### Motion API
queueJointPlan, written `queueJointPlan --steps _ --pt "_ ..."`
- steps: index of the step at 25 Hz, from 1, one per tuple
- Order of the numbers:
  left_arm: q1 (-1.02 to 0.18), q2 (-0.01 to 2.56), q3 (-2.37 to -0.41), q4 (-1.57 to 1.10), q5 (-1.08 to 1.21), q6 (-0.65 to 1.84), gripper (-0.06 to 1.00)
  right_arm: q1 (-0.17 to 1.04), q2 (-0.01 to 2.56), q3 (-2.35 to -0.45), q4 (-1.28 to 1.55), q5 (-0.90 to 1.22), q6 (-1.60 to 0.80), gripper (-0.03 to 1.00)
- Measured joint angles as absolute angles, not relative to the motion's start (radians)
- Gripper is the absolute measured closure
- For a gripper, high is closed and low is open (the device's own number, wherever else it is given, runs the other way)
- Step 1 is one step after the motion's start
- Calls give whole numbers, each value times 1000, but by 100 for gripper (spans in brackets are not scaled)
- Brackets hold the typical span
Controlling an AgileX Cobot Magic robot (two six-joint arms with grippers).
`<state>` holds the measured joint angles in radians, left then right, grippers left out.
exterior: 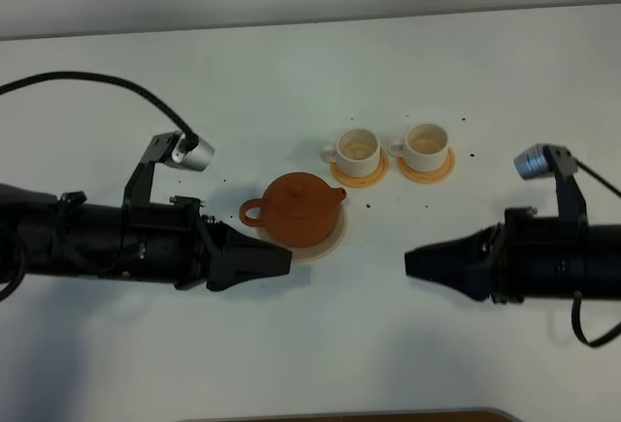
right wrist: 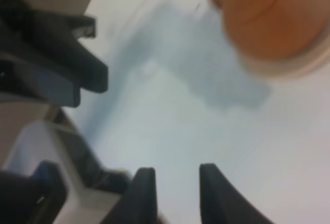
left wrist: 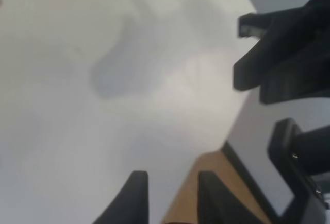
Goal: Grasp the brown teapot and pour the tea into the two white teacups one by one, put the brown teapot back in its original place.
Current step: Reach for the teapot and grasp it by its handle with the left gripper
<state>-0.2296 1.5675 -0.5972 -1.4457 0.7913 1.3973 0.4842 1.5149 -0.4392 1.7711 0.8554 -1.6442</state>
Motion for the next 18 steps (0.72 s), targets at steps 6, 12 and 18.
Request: queueJointPlan --steps 6,12,18 --pt "-230 1568 -704 -1264 686 1193 67 484 1517 -572 1717 677 -1593 73" --pt "-230 1568 -793 -1068 601 956 67 484 1518 -684 1492 519 -1394 73" --pt "-230 1568 -852 -818 591 702 67 484 1518 -767 978 489 -919 73"
